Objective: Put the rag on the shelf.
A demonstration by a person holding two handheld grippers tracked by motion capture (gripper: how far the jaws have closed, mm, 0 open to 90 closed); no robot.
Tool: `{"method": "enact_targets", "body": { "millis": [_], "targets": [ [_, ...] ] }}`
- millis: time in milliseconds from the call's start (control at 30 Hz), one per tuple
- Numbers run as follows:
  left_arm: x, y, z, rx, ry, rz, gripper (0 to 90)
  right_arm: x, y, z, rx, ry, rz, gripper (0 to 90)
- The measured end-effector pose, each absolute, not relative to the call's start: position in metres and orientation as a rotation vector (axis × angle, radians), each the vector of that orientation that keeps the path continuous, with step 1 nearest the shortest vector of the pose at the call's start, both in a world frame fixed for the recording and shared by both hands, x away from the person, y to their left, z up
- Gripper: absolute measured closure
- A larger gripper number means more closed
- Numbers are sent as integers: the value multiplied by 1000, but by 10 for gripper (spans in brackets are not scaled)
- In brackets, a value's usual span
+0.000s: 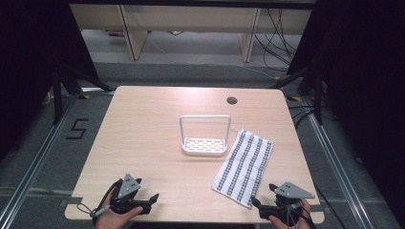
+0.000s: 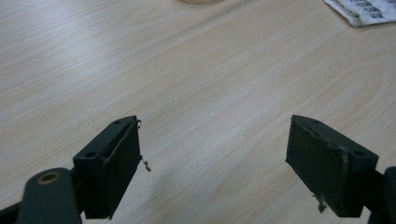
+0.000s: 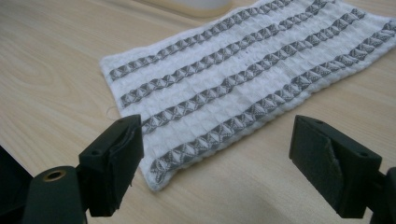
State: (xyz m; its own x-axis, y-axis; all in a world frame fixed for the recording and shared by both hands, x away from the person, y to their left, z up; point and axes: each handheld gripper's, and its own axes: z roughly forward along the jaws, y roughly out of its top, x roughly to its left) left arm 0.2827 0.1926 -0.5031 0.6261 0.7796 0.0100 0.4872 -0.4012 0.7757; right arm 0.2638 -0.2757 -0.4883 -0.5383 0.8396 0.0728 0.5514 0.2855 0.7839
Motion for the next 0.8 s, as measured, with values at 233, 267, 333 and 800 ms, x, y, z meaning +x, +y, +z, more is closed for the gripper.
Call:
{"method": "enact_targets", "body": {
  "millis": [233,267,333,800],
  "targets": [
    [282,181,-503,2082,946,475,188,261,-270,-488,1284,2230,1128,221],
    [282,178,-503,2093,938,472,188,264,-271,-489,1227,2238,1124,226],
    [282,173,-503,2102,910,457,188,261,-268,-488,1281,2235,1135,239],
    [283,128,-500,2095,759,333,244,255,-268,-485,1219,2283,1144,309]
  ]
}}
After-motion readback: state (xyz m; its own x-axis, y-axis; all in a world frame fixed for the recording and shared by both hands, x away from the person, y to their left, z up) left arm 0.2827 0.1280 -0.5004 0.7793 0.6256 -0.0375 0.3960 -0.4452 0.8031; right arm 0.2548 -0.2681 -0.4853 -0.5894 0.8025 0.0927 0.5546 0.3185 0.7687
